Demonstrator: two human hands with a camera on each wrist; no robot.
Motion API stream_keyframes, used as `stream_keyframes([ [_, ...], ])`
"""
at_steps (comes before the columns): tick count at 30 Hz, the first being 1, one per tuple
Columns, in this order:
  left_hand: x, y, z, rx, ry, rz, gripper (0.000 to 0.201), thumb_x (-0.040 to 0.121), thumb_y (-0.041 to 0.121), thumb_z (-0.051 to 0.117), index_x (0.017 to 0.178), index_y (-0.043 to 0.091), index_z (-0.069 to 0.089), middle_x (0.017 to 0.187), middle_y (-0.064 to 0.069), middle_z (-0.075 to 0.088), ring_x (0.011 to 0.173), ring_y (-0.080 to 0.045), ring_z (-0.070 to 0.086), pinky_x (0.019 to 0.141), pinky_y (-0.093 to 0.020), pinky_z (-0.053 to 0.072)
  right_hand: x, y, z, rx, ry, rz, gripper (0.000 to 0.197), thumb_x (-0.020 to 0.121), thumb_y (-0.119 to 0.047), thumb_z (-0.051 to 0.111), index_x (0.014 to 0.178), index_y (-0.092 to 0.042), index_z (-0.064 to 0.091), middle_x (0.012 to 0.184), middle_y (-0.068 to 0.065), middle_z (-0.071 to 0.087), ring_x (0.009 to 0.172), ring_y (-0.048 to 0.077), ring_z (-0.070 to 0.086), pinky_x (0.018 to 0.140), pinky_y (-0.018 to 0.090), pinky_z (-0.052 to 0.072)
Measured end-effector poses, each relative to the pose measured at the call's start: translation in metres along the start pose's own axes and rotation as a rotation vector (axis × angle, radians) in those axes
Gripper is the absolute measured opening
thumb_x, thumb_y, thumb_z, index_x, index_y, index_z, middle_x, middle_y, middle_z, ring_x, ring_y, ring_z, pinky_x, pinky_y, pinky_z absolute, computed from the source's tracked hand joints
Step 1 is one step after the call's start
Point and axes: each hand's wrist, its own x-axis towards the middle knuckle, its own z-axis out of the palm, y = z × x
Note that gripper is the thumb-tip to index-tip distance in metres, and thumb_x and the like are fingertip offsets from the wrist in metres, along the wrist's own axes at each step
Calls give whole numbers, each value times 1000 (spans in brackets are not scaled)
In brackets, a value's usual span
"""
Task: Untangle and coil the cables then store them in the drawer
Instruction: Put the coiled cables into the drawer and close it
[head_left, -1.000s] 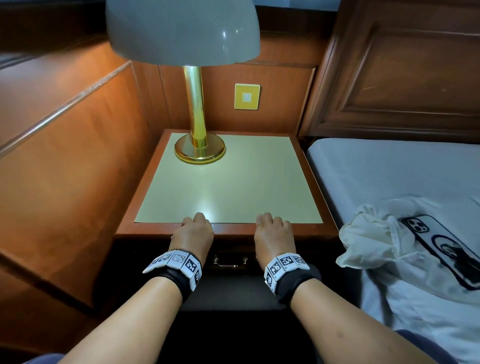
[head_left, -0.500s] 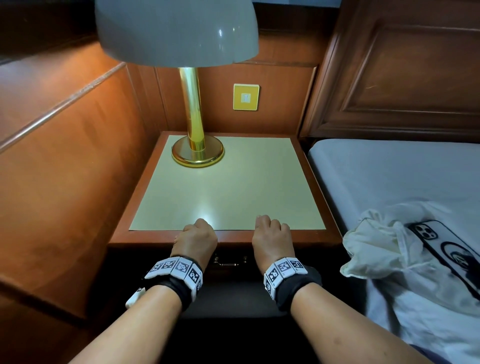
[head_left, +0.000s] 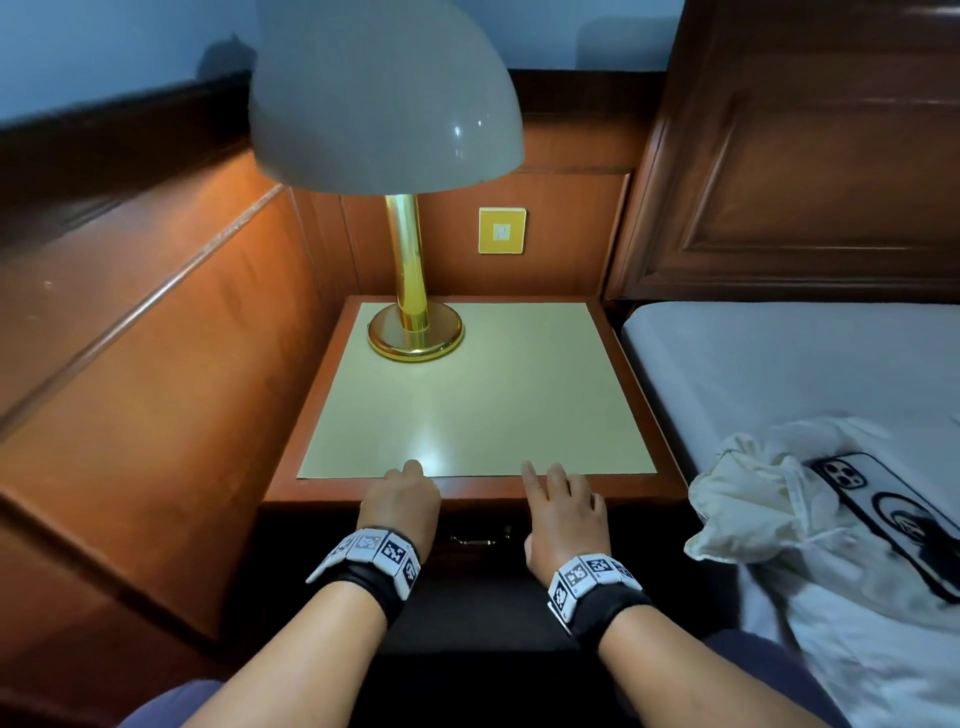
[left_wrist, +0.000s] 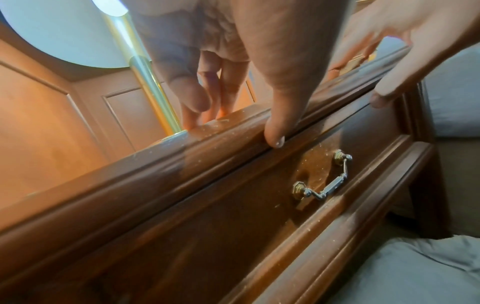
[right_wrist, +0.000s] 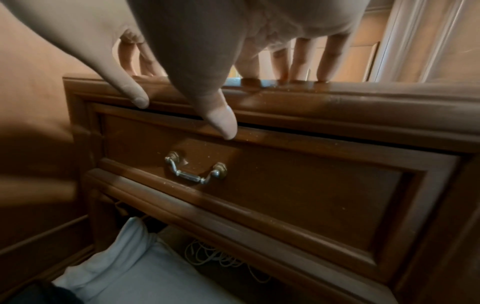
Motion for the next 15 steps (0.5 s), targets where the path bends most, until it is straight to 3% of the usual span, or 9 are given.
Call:
stream_keyframes([
  [6, -8, -12, -11, -56, 4, 5, 36, 94, 41, 62, 119, 15, 60, 121, -3, 55, 112, -25, 59, 87, -34, 49, -8, 2, -2, 36, -30, -3, 95, 83, -31, 68, 157, -27, 7, 156, 7, 19, 138, 29, 27, 105, 40, 40],
  [9, -13, -15, -12, -104, -15, -20, 34, 94, 40, 60, 119, 17, 60, 121, -3, 56, 113, -25, 59, 88, -35, 50, -9, 1, -4, 35, -31, 2, 98, 80, -33, 70, 156, -27, 9, 155, 7, 21, 138, 30, 28, 102, 38, 43],
  [15, -19, -16, -9, -162, -69, -50, 30, 89, 30, 66, 117, 19, 61, 119, 0, 58, 114, -24, 60, 86, -35, 52, -13, 2, -12, 90, -116, 2, 105, 78, -38, 75, 157, -27, 8, 160, 7, 11, 147, 30, 16, 110, 41, 39],
])
